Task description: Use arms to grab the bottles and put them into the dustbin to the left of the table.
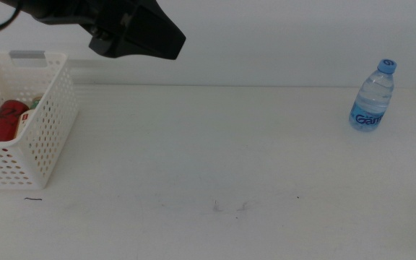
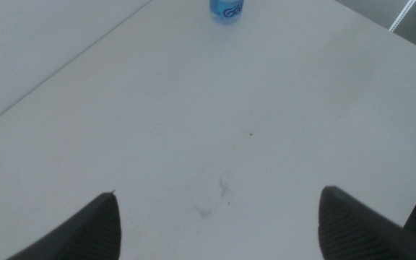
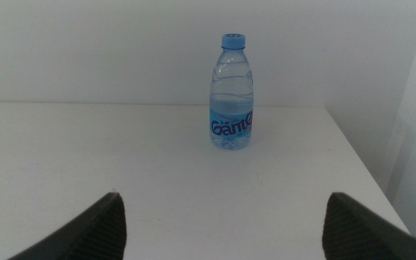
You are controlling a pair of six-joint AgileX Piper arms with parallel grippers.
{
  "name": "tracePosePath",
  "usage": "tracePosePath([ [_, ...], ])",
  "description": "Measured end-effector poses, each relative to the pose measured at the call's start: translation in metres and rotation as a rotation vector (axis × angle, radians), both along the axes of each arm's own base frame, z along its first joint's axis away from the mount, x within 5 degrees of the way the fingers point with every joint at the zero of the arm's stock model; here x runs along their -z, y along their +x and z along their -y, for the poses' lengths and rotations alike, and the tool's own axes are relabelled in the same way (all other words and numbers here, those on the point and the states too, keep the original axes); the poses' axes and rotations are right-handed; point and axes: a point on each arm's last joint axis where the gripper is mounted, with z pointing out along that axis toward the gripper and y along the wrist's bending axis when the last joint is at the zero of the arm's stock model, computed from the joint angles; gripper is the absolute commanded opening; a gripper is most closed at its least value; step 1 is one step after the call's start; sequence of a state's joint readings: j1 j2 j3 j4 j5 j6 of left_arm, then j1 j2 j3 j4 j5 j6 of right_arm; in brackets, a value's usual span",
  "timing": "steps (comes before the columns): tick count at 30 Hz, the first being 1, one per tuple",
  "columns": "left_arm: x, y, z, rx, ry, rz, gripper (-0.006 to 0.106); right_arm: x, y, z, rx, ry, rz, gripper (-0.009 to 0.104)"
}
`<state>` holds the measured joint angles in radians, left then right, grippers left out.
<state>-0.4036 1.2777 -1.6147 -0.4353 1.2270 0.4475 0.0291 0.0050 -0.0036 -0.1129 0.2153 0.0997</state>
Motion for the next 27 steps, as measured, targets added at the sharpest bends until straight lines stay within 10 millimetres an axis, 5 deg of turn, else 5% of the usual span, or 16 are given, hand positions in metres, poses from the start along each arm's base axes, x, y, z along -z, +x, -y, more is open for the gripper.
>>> tracePosePath([
  [27, -0.0094, 0.008, 0.0042, -0.061, -0.079, 0.106, 0.094, -0.0061, 0.0006, -0.0006, -0.007, -0.006, 0.067, 0.088],
])
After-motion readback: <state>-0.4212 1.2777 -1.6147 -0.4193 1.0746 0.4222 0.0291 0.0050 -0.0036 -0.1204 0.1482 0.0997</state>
